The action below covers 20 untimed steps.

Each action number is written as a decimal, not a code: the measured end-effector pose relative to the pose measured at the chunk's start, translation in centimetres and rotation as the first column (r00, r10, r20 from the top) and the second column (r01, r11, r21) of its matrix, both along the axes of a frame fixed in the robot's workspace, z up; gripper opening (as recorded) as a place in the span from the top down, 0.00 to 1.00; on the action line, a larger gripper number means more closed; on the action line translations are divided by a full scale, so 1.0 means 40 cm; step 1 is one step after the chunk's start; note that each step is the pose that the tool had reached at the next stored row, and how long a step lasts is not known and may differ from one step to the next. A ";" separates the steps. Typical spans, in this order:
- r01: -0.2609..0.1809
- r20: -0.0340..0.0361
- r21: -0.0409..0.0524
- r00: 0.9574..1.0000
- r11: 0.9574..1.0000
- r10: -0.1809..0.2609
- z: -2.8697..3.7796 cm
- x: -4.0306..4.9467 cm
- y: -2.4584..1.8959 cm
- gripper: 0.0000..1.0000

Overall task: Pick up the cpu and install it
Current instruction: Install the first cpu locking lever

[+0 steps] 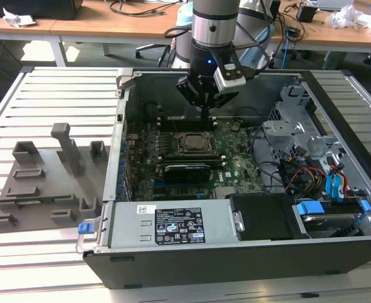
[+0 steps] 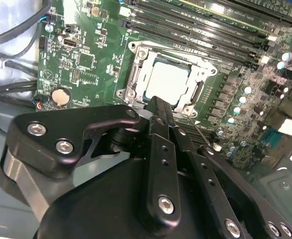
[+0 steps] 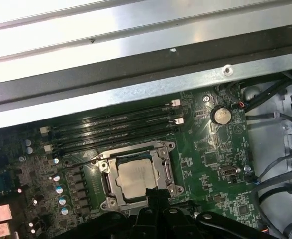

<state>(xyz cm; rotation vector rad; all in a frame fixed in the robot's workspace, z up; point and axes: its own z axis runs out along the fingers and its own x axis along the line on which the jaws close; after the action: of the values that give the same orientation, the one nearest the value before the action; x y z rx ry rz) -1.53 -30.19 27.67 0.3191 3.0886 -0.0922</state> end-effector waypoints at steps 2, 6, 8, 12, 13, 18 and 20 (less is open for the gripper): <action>-0.029 0.000 0.000 1.000 1.000 0.029 0.000 0.000 0.000 0.89; -0.133 0.000 0.001 0.991 0.991 0.133 0.000 0.000 0.000 0.89; -0.167 0.000 0.001 0.986 0.986 0.167 0.000 0.000 0.000 0.89; -0.223 -0.014 0.004 0.975 0.975 0.223 -0.001 0.001 0.000 0.89; -0.223 -0.033 0.008 0.974 0.975 0.223 -0.001 0.001 0.000 0.89; -0.223 -0.033 0.009 0.974 0.975 0.223 -0.001 -0.019 0.000 0.89; -0.223 -0.032 0.013 0.974 0.975 0.224 -0.001 -0.051 0.000 0.89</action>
<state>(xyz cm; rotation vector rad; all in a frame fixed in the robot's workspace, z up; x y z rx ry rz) -3.56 -30.20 27.62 -0.0317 3.1330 -0.0773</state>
